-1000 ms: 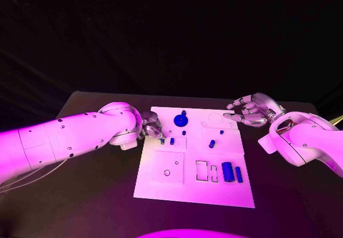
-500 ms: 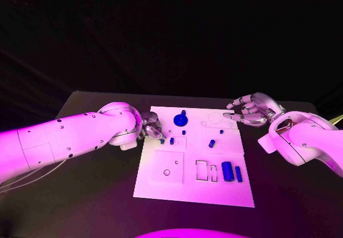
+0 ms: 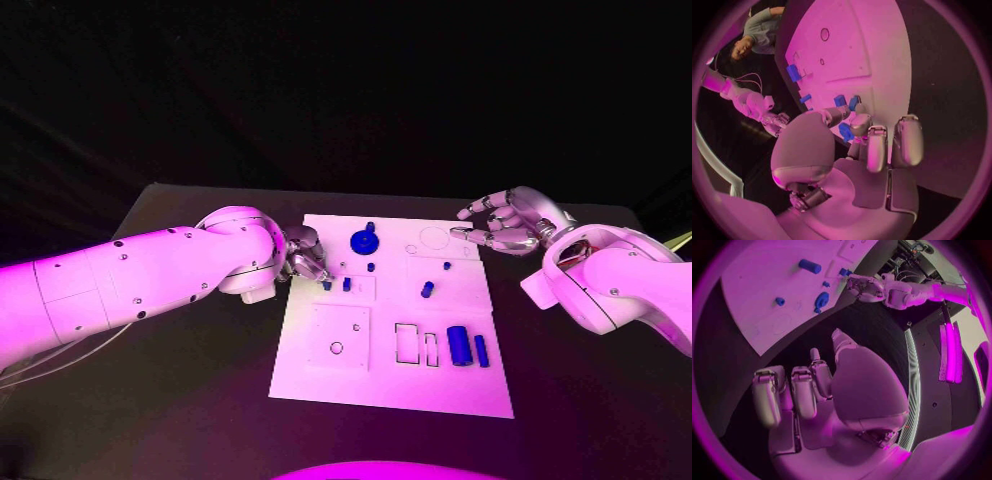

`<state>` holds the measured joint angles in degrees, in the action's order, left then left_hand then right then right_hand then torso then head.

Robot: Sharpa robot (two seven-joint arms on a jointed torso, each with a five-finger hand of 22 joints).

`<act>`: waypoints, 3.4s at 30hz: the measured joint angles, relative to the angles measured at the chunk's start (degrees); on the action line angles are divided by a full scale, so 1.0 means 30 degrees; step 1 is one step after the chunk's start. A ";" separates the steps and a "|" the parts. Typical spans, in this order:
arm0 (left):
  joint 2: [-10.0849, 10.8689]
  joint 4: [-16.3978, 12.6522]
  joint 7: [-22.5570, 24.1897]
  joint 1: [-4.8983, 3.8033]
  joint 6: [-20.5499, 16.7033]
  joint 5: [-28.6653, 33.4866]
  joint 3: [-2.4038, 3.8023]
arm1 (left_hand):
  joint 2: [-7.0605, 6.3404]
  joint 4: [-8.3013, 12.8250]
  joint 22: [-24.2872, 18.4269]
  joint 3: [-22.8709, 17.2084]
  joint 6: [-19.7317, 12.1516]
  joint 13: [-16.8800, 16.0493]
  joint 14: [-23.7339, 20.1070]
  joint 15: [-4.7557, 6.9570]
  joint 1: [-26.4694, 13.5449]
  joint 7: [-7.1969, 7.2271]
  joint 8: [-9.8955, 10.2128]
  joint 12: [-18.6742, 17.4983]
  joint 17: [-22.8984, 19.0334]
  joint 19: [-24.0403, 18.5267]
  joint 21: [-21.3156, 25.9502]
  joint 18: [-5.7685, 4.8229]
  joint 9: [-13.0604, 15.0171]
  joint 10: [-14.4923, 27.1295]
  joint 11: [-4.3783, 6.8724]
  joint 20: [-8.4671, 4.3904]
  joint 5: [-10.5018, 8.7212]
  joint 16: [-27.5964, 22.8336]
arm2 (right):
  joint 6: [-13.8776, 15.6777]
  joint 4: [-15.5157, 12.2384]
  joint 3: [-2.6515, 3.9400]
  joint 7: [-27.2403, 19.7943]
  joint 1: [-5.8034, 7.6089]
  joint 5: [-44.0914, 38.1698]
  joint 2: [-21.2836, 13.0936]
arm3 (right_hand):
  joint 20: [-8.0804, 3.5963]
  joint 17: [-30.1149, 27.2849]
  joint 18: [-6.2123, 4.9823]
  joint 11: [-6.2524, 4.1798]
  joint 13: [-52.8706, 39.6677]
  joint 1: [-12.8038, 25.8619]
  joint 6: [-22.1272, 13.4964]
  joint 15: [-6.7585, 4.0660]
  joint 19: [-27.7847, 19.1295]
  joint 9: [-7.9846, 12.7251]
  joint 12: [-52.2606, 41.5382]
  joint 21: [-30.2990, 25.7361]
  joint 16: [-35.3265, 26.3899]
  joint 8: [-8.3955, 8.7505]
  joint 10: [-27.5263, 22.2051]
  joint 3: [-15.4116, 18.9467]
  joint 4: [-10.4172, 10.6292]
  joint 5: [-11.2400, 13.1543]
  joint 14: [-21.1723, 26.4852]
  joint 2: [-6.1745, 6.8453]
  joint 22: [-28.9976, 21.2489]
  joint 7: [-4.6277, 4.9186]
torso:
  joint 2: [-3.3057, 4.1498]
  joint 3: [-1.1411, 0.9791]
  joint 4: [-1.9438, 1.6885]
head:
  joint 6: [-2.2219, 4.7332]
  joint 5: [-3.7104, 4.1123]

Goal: Assemble the parts on the task board

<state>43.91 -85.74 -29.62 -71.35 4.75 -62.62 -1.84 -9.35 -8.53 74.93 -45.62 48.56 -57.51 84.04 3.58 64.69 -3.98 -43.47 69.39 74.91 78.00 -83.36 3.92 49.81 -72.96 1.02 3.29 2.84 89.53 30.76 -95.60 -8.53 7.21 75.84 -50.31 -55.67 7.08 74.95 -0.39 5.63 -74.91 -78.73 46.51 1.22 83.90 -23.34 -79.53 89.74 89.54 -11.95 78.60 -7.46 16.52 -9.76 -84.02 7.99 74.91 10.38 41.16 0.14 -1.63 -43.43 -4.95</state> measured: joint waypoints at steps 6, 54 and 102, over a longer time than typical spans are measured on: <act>0.0036 0.0018 0.0000 0.0011 0.0016 -0.0038 0.0001 | 0.0000 -0.0053 -0.0001 -0.0053 0.0005 0.0000 0.0000 -0.0001 0.0000 0.0001 0.0000 0.0000 0.0000 0.0071 0.0000 0.0002 0.0068 -0.0028 0.0027 -0.0071 -0.0021 0.0000 | 0.0000 0.0000 0.0000 -0.0003 -0.0001 0.0001 -0.0001 | 0.0000 -0.0002 0.0001 0.0000 0.0001 0.0000 0.0000 0.0000 0.0000 0.0000 0.0000 0.0000 0.0000 0.0000 0.0000 0.0000 0.0000 0.0000 0.0000 0.0000 -0.0001 0.0000 | 0.0002 0.0005 -0.0002 | -0.0011 -0.0005; -0.0142 0.0191 0.0001 0.0116 0.0081 -0.0270 -0.0044 | -0.0758 0.0743 -0.0004 -0.1015 0.0615 -0.0114 0.0000 0.0138 -0.1070 0.0543 -0.0165 -0.0001 -0.0001 0.0206 0.0001 0.0005 0.0122 -0.0431 0.0170 -0.0207 -0.0065 0.0076 | 0.0000 -0.0017 0.0001 -0.0037 -0.0004 0.0019 -0.0051 | -0.0001 -0.0010 0.0000 0.0000 -0.0008 0.0104 0.0001 0.0000 0.0000 0.0027 0.0000 0.0000 0.0000 -0.0146 0.0000 -0.0053 -0.0053 0.0000 0.0000 -0.0104 0.0006 -0.0001 | 0.0005 0.0005 -0.0002 | -0.0141 0.0038; 0.0331 0.0070 0.0043 0.0277 -0.0646 0.0981 0.0091 | -0.0956 -0.2753 -0.0006 0.6770 0.0972 0.0166 -0.0001 0.0134 -0.2933 0.0570 0.0403 -0.0227 -0.0003 0.0272 0.0145 0.0004 0.0169 -0.0224 0.0084 -0.0274 -0.0056 -0.0063 | -0.0003 0.0135 0.0001 -0.0071 -0.0015 0.0050 -0.0051 | 0.0000 -0.0013 0.0000 0.0000 0.0000 0.0178 -0.0122 0.0000 0.0000 0.0045 0.0000 0.0000 0.0000 -0.0146 0.0000 -0.0104 -0.0001 0.0000 0.0000 -0.0178 0.0015 -0.0013 | 0.0002 0.0011 0.0015 | -0.0070 0.0141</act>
<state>44.91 -85.53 -29.50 -70.52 2.82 -59.68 -1.57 -12.21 -16.79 74.91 -25.31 51.48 -57.01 84.03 3.99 55.89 -2.27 -42.26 68.71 74.90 78.82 -82.92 3.94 50.32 -73.63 1.27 2.47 2.67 89.34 30.76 -95.19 -8.53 7.00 75.80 -50.16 -55.82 7.08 74.91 -0.39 5.63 -74.91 -78.19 46.14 1.22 83.90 -23.20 -79.53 89.74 89.54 -12.39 78.60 -7.77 16.52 -9.76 -84.02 7.46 74.95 10.34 41.17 0.18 -1.59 -43.64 -4.53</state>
